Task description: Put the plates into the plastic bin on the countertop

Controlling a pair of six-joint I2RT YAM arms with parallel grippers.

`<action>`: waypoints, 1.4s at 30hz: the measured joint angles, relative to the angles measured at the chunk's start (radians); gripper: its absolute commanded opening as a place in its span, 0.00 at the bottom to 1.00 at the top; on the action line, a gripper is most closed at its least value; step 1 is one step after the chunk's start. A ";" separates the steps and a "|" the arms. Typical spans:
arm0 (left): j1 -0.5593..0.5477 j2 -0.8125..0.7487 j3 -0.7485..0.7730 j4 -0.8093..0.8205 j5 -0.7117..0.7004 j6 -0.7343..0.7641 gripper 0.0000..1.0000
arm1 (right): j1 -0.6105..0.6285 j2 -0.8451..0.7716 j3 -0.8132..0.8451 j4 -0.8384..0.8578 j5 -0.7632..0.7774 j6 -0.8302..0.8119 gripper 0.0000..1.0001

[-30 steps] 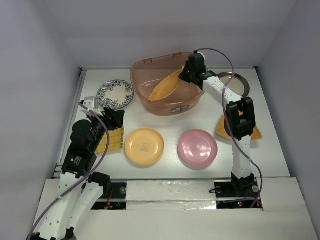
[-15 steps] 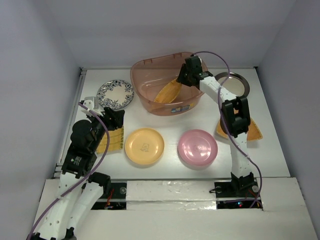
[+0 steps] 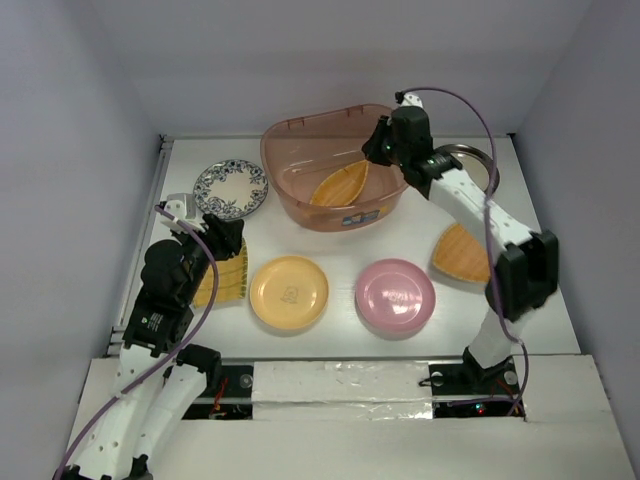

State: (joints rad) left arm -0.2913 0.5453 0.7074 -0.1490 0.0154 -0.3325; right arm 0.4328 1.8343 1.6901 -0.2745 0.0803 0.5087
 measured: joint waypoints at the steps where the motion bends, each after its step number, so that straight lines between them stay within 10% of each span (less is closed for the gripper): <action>1: 0.000 -0.001 0.000 -0.001 -0.006 0.001 0.29 | 0.019 -0.072 -0.061 0.026 -0.009 -0.001 0.00; 6: 0.000 -0.010 0.000 -0.003 -0.054 0.000 0.00 | 0.199 -0.401 -0.443 0.220 -0.043 0.006 0.00; 11: 0.000 -0.016 0.000 -0.007 -0.093 0.001 0.00 | 0.414 -0.513 -0.795 0.332 -0.075 0.090 0.02; 14: 0.001 -0.024 0.000 -0.008 -0.103 0.001 0.02 | 0.482 -0.490 -0.923 0.354 -0.051 0.162 0.28; 22: 0.011 -0.029 0.000 -0.006 -0.088 0.001 0.20 | 0.512 -0.281 -0.954 0.437 0.034 0.266 0.41; 27: 0.011 -0.047 0.000 -0.006 -0.068 0.001 0.22 | 0.512 -0.151 -0.915 0.454 0.064 0.288 0.36; 32: 0.011 -0.060 0.000 -0.005 -0.049 0.001 0.25 | 0.512 -0.121 -0.888 0.462 0.086 0.300 0.00; 42: 0.011 -0.083 0.000 -0.005 -0.041 0.001 0.27 | 0.517 -0.525 -0.860 0.206 0.226 0.218 0.00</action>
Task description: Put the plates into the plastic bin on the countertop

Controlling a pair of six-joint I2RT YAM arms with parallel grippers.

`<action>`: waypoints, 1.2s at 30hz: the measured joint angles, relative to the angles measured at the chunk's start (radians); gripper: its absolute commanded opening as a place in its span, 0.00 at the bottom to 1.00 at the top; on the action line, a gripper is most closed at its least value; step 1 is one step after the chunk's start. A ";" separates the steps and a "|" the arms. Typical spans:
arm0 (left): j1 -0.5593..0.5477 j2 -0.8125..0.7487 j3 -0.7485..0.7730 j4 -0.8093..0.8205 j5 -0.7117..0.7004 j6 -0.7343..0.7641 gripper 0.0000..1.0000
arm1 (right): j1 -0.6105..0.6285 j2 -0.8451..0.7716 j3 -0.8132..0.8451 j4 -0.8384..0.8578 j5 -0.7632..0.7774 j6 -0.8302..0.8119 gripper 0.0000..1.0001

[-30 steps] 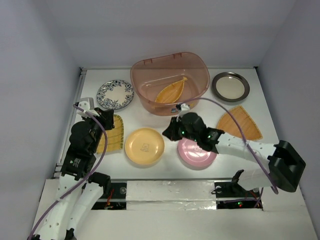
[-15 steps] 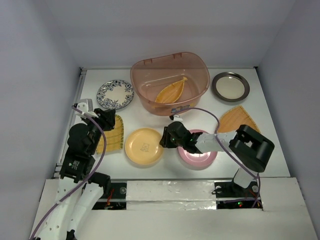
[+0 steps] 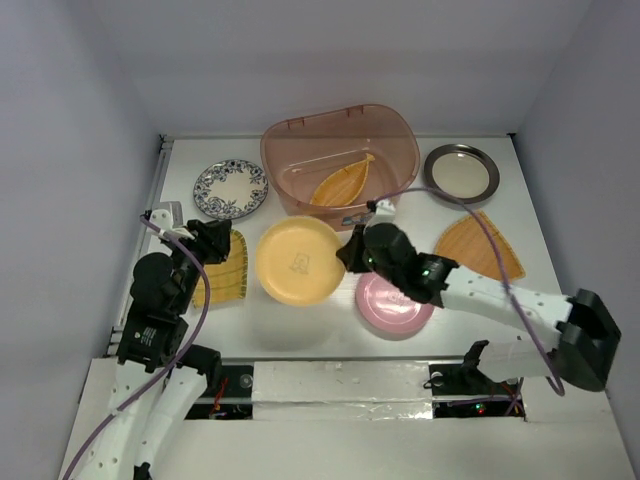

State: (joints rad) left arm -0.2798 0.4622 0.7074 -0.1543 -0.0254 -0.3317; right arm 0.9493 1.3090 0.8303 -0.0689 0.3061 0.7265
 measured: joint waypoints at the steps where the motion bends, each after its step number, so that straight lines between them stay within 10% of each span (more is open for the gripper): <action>1: 0.000 -0.004 0.000 0.000 0.000 0.000 0.27 | -0.008 -0.040 0.042 -0.024 0.013 -0.029 0.00; 7: 0.000 -0.017 0.000 0.000 -0.001 0.000 0.28 | -0.257 -0.018 0.361 -0.022 -0.044 -0.175 0.00; 18: 0.000 -0.032 0.000 -0.002 -0.001 0.000 0.28 | -0.514 0.670 1.173 -0.290 -0.109 -0.360 0.00; 28: 0.000 -0.050 0.000 -0.004 -0.003 0.000 0.28 | -0.544 0.818 1.150 -0.462 -0.134 -0.395 0.02; 36: 0.000 -0.056 0.000 -0.009 -0.010 0.000 0.28 | -0.543 0.818 1.107 -0.438 -0.149 -0.385 0.25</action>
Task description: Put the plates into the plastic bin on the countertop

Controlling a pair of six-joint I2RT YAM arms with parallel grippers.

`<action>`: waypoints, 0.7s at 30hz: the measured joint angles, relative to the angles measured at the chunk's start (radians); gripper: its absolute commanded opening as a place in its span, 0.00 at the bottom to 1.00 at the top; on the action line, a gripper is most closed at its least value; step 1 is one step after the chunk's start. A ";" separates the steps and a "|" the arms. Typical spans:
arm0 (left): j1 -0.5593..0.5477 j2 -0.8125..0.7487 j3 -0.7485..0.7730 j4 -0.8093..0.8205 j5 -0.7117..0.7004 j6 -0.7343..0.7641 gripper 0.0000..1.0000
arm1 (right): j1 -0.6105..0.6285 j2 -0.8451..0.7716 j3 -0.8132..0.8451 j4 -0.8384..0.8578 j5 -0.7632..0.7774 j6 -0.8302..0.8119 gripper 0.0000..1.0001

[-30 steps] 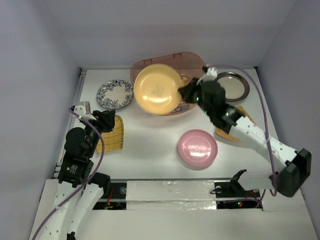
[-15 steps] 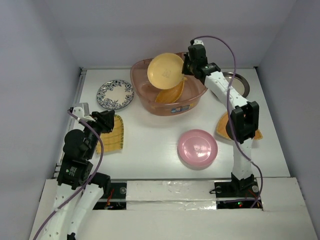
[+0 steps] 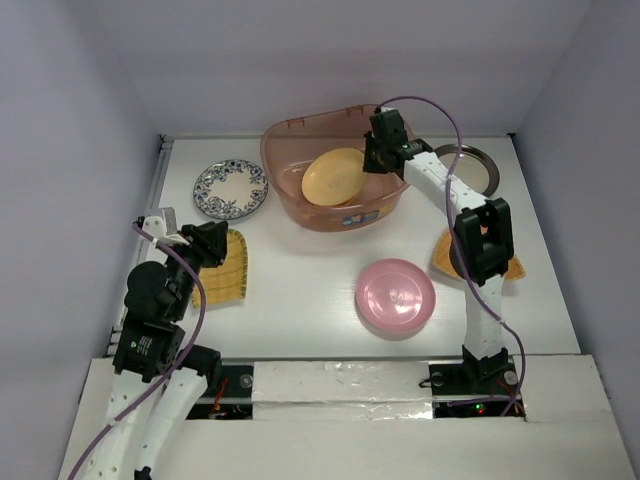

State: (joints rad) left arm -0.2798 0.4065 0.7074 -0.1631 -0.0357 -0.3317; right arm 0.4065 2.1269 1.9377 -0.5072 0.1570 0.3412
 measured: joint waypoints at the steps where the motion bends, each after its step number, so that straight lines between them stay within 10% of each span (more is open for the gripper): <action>1: 0.000 -0.002 0.000 0.000 0.000 0.000 0.28 | 0.000 0.000 -0.014 0.001 0.000 0.001 0.26; 11: 0.000 -0.010 0.000 -0.001 -0.005 0.000 0.28 | 0.000 -0.114 -0.203 0.077 0.006 0.024 0.37; 15: 0.000 -0.010 0.000 -0.003 -0.010 0.000 0.26 | 0.027 -0.305 -0.332 0.164 0.003 0.037 0.03; 21: 0.000 -0.010 0.000 -0.005 -0.030 -0.001 0.00 | 0.318 -0.547 -0.528 0.432 0.007 0.113 0.00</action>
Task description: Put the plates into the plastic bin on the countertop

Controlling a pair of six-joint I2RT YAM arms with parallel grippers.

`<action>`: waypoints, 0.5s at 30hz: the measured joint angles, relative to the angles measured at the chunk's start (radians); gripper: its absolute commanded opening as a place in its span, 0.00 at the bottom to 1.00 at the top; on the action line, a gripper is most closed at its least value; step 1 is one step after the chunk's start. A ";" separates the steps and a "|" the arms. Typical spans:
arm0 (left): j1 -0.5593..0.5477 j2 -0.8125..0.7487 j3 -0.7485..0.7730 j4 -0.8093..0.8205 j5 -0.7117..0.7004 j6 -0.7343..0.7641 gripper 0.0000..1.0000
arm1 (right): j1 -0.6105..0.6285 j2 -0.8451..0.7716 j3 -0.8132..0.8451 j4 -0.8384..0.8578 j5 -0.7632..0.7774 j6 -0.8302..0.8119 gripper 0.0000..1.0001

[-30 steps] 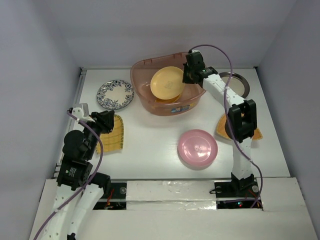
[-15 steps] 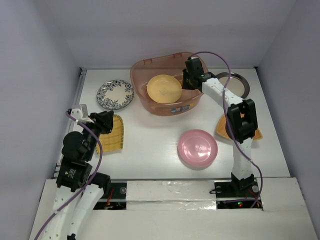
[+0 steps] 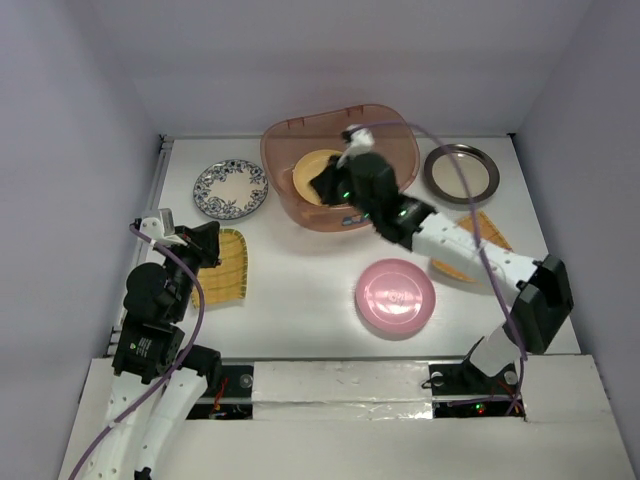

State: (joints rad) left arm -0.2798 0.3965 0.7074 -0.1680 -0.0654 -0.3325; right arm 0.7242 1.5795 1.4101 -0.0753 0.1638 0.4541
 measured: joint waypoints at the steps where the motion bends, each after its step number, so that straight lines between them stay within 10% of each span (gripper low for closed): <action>1: 0.000 0.000 0.000 -0.002 -0.007 0.001 0.00 | 0.064 0.002 -0.021 0.042 -0.003 0.020 0.00; 6: 0.001 -0.002 0.000 -0.011 -0.039 -0.002 0.00 | 0.310 0.193 -0.049 0.154 -0.021 0.127 0.04; 11: 0.007 -0.014 0.000 -0.016 -0.054 -0.003 0.12 | 0.396 0.411 -0.046 0.173 -0.025 0.243 0.59; 15: 0.007 -0.016 0.000 -0.017 -0.055 -0.006 0.18 | 0.399 0.477 -0.050 0.205 -0.006 0.344 0.63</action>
State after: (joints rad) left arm -0.2729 0.3809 0.7074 -0.1852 -0.1207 -0.3389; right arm 1.1236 2.0567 1.3602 0.1295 0.1577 0.7986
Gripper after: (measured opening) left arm 0.164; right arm 0.624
